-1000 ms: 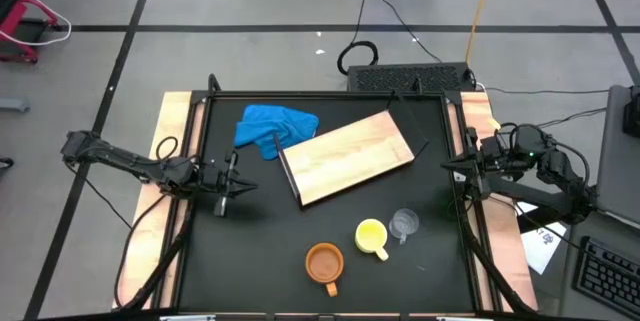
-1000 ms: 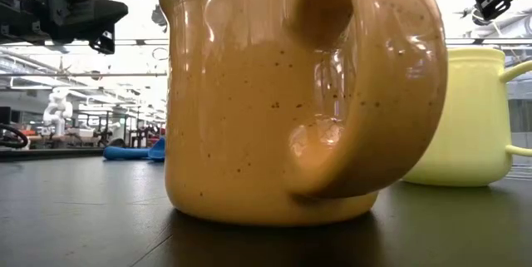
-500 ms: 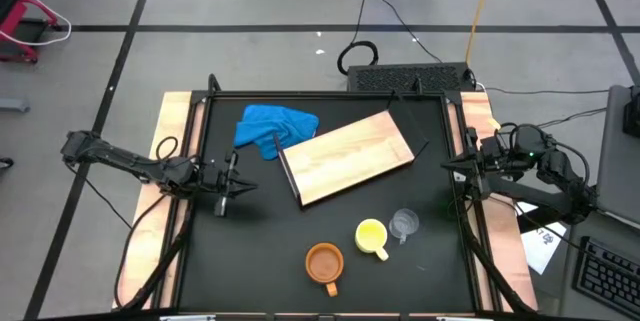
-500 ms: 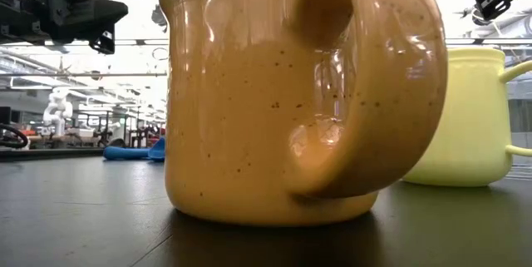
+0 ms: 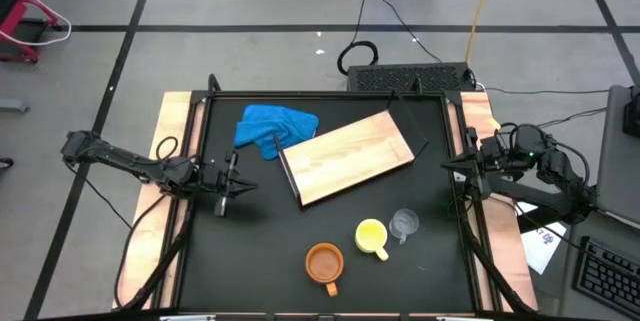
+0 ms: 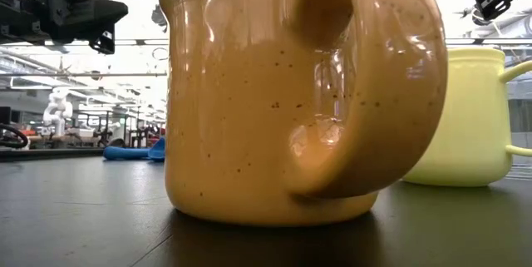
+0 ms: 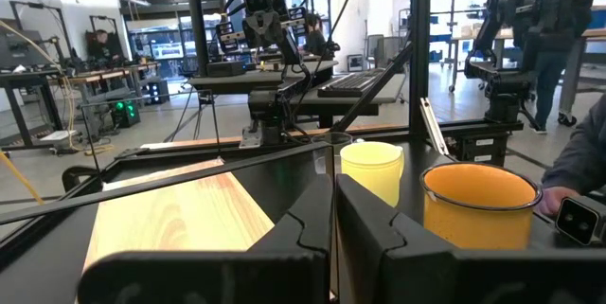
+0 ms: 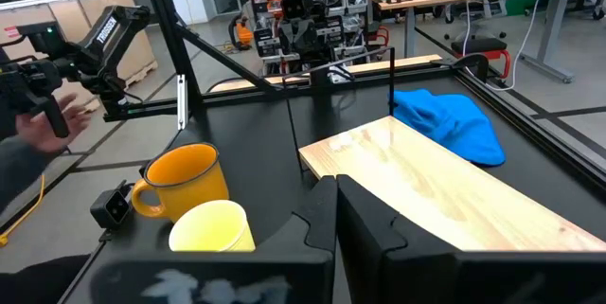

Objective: Stack small to large cups/mugs on shelf

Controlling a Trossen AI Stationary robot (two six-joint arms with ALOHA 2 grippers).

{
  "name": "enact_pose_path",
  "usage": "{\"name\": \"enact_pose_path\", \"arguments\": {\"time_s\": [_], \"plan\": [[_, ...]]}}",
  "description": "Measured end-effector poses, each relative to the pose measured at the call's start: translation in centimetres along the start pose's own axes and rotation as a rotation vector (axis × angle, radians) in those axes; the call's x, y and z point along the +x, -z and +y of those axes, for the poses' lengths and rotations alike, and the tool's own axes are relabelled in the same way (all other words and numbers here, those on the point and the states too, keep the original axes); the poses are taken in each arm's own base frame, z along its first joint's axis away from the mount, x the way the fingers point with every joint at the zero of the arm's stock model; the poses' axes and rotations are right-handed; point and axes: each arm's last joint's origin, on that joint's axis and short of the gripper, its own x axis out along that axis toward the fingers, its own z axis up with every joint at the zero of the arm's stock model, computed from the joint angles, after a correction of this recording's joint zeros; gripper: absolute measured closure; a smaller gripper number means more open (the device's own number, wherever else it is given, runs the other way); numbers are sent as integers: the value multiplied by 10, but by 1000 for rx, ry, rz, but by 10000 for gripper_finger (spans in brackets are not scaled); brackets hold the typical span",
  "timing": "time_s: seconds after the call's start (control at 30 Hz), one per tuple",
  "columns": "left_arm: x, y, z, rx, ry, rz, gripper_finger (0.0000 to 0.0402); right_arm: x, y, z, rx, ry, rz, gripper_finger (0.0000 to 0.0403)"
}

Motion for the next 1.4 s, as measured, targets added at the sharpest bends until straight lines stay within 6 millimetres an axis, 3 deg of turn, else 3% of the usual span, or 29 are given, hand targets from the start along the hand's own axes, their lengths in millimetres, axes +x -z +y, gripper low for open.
{"name": "enact_pose_path", "arguments": {"time_s": [0.47, 1.4], "plan": [[-1, -10, 1, -86, -21, -100, 380, 0, 0, 0, 0, 0, 0, 403], [-1, -10, 0, -115, 12, -106, 380, 0, 0, 0, 0, 0, -1, 403]]}}
